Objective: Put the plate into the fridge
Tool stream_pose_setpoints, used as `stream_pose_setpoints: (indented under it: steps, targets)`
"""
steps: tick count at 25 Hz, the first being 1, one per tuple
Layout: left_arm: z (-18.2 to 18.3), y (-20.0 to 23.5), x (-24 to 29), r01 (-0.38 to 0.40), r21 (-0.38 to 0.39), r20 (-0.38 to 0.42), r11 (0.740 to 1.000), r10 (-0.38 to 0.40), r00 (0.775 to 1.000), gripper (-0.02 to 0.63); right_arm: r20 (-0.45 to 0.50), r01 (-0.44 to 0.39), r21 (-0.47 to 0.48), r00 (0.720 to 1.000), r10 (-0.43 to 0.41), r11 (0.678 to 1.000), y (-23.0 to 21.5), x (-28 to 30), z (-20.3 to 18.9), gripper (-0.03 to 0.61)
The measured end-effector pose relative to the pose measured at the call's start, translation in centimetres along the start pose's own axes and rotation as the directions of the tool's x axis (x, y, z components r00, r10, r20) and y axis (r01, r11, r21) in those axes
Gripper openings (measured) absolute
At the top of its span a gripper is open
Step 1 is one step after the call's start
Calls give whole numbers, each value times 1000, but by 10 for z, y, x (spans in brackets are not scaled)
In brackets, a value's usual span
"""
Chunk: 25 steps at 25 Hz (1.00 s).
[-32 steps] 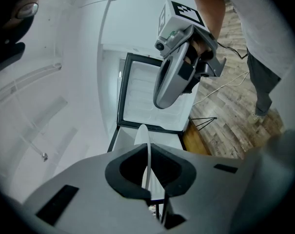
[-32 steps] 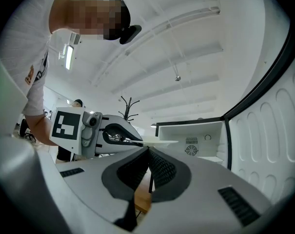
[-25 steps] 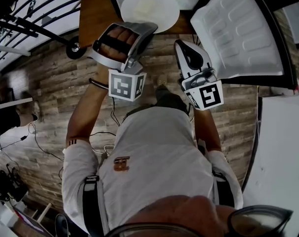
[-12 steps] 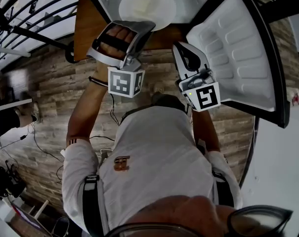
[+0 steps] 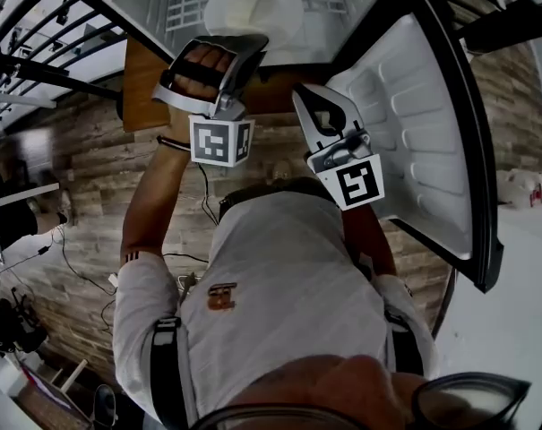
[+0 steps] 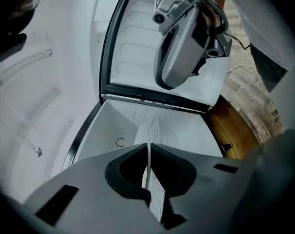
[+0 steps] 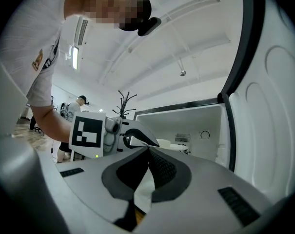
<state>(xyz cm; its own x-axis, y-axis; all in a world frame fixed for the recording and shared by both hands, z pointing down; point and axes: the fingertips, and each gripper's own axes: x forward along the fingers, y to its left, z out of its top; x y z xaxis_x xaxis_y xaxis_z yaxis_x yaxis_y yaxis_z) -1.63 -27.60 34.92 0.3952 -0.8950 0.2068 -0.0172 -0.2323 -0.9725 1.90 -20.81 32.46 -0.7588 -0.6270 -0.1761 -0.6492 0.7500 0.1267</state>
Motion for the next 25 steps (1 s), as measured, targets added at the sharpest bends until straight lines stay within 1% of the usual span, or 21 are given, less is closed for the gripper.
stream_pose_setpoints:
  steps: [5, 11, 17, 25]
  targets:
    - [-9, -4, 35, 12, -10, -24, 1000, -12, 1000, 28, -5, -7, 23, 1000, 7, 1000, -19, 6, -10, 32]
    - [-22, -9, 60, 42, -6, -41, 999, -43, 998, 28, -10, 0, 34, 1000, 0, 999, -27, 9, -14, 32]
    - [-28, -8, 73, 72, -3, -32, 997, -72, 997, 28, -13, 26, 33, 1000, -25, 999, -32, 13, -14, 32]
    - [-43, -7, 87, 121, -33, -16, 992, -122, 992, 28, -19, 63, 29, 998, -63, 998, -35, 22, -13, 32]
